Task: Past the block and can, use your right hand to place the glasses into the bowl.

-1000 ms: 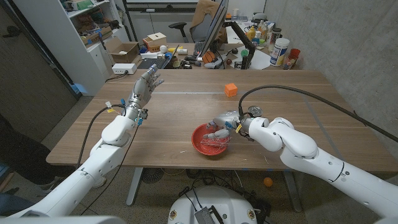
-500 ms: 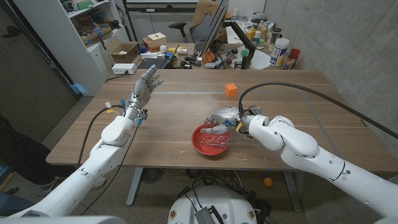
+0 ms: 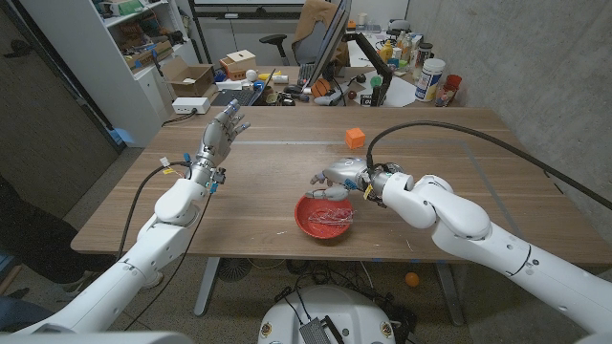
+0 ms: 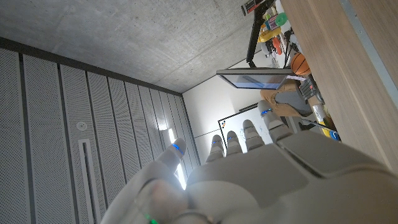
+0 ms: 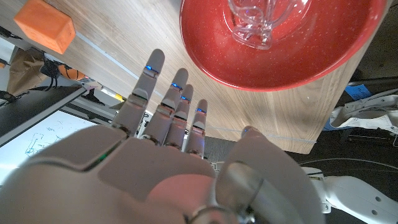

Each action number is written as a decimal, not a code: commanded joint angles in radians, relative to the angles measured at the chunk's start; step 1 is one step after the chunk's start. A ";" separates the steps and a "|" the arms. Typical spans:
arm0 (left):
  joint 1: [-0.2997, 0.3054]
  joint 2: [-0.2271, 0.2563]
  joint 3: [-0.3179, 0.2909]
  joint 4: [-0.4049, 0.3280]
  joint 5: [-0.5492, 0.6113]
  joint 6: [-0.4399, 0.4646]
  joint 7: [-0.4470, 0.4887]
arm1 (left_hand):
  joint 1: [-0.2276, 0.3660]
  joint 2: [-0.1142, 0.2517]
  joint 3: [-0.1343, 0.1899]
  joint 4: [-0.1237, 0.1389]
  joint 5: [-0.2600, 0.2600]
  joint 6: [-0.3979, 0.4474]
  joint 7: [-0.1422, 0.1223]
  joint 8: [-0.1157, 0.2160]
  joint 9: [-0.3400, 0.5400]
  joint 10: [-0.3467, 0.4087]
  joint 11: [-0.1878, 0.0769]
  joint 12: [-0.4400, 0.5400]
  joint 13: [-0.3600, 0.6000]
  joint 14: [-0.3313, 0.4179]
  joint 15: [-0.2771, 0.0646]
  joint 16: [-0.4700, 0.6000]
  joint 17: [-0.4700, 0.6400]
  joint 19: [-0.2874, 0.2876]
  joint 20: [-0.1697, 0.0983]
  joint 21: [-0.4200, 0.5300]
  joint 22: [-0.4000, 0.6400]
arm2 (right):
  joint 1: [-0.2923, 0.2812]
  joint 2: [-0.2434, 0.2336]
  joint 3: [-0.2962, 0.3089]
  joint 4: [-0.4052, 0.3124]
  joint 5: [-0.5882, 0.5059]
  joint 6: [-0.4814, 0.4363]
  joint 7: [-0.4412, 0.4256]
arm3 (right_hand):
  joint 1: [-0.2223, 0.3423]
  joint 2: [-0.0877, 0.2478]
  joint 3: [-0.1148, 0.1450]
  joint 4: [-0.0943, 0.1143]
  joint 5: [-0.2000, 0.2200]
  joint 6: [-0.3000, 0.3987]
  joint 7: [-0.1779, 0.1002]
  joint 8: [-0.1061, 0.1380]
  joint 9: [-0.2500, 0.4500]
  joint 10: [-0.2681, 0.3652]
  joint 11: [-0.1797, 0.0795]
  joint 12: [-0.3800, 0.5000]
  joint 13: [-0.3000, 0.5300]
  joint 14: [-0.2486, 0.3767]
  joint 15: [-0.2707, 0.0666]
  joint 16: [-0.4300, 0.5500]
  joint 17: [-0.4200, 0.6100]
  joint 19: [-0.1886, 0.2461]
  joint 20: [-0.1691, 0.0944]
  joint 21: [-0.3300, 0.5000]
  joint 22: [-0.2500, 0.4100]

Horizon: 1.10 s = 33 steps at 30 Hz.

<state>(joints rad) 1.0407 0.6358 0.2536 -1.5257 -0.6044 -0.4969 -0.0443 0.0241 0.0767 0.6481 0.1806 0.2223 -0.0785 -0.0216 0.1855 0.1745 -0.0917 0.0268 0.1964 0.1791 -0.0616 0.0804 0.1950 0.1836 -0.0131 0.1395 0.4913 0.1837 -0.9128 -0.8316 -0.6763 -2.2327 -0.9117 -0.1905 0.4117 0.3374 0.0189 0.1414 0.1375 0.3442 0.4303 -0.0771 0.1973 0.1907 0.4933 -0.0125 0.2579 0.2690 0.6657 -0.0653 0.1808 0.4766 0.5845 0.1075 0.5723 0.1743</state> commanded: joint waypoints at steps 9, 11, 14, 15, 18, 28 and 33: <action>0.018 0.000 -0.006 -0.015 0.002 -0.009 0.010 | -0.005 0.091 -0.002 -0.001 0.004 -0.002 -0.003 -0.002 0.002 -0.003 0.006 0.003 0.004 0.004 0.002 0.000 0.005 0.003 0.002 -0.007 0.003 | -0.006 0.002 0.043 -0.021 0.017 -0.001 -0.052 | 0.059 0.064 0.045 -0.040 0.000 -0.017 -0.013 -0.003 0.002 -0.089 -0.011 -0.052 -0.012 -0.134 -0.027 -0.005 -0.046 -0.058 0.028 -0.060 -0.001; 0.021 0.000 -0.007 -0.019 0.005 -0.009 0.014 | -0.005 0.091 -0.002 -0.001 0.004 -0.002 -0.004 -0.003 0.002 -0.004 0.006 0.003 0.004 0.004 0.001 0.000 0.005 0.003 0.002 -0.008 0.003 | -0.007 -0.001 0.050 -0.031 0.017 -0.011 -0.046 | 0.061 0.065 0.047 -0.043 -0.005 -0.028 -0.018 -0.005 0.002 -0.108 -0.014 -0.060 -0.015 -0.166 -0.029 -0.006 -0.057 -0.070 0.036 -0.073 -0.001; 0.028 0.003 -0.008 -0.029 0.008 -0.008 0.019 | -0.005 0.091 -0.002 -0.001 0.003 -0.003 -0.004 -0.003 0.002 -0.004 0.004 0.003 0.004 0.003 0.002 0.000 0.005 0.003 0.001 -0.008 0.003 | -0.011 -0.007 0.057 -0.046 0.000 -0.026 -0.042 | 0.059 0.067 0.048 -0.044 -0.009 -0.043 -0.018 -0.008 0.003 -0.125 -0.022 -0.066 -0.017 -0.188 -0.023 -0.005 -0.065 -0.079 0.042 -0.084 -0.002; 0.031 0.004 -0.010 -0.033 0.009 -0.008 0.021 | -0.005 0.091 -0.002 -0.001 0.003 -0.002 -0.004 -0.003 0.002 -0.004 0.005 0.002 0.004 0.004 0.002 0.000 0.005 0.003 0.001 -0.008 0.003 | -0.012 -0.008 0.060 -0.050 -0.001 -0.030 -0.040 | 0.058 0.067 0.048 -0.044 -0.011 -0.047 -0.019 -0.008 0.003 -0.135 -0.019 -0.069 -0.018 -0.193 -0.024 -0.004 -0.068 -0.085 0.045 -0.089 -0.002; 0.039 0.006 -0.012 -0.041 0.010 -0.009 0.026 | -0.005 0.091 -0.002 -0.001 0.003 -0.002 -0.004 -0.002 0.002 -0.003 0.007 0.003 0.004 0.003 0.002 0.000 0.005 0.003 0.002 -0.009 0.003 | -0.015 -0.010 0.069 -0.062 -0.001 -0.041 -0.034 | 0.052 0.068 0.047 -0.042 -0.015 -0.059 -0.021 -0.010 0.003 -0.148 -0.026 -0.071 -0.020 -0.213 -0.021 -0.004 -0.074 -0.096 0.054 -0.100 -0.002; 0.065 0.008 -0.021 -0.067 0.018 -0.018 0.040 | -0.005 0.090 -0.002 -0.001 0.003 -0.001 -0.005 -0.002 0.002 -0.003 0.007 0.003 0.004 0.003 0.002 -0.001 0.005 0.003 0.002 -0.010 0.003 | -0.028 -0.021 0.095 -0.096 -0.008 -0.065 -0.028 | 0.033 0.069 0.042 -0.035 -0.027 -0.104 -0.024 -0.016 0.004 -0.189 -0.026 -0.075 -0.025 -0.270 -0.008 -0.003 -0.091 -0.124 0.070 -0.130 -0.002; 0.081 0.013 -0.027 -0.082 0.020 -0.019 0.046 | -0.005 0.090 -0.002 -0.001 0.003 0.000 -0.005 -0.002 0.002 -0.002 0.006 0.003 0.004 0.003 0.002 -0.001 0.005 0.004 0.002 -0.011 0.003 | -0.028 -0.021 0.103 -0.101 0.000 -0.064 -0.029 | 0.018 0.068 0.036 -0.029 -0.034 -0.127 -0.029 -0.018 0.004 -0.216 -0.031 -0.078 -0.027 -0.300 -0.002 -0.003 -0.098 -0.145 0.082 -0.149 -0.003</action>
<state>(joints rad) 1.0917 0.6414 0.2373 -1.5781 -0.5916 -0.5095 -0.0134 0.0242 0.0767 0.6481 0.1806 0.2223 -0.0785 -0.0216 0.1855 0.1745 -0.0917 0.0268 0.1964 0.1791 -0.0616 0.0804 0.1950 0.1835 -0.0131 0.1395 0.4837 0.1837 -0.9337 -0.8458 -0.5981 -2.3090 -0.9171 -0.2410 0.3784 0.3715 0.0870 0.1767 0.1023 0.3158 0.3192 -0.1056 0.1808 0.1933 0.2923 -0.0424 0.1816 0.2413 0.3811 -0.0433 0.1769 0.3801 0.4506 0.1874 0.4334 0.1722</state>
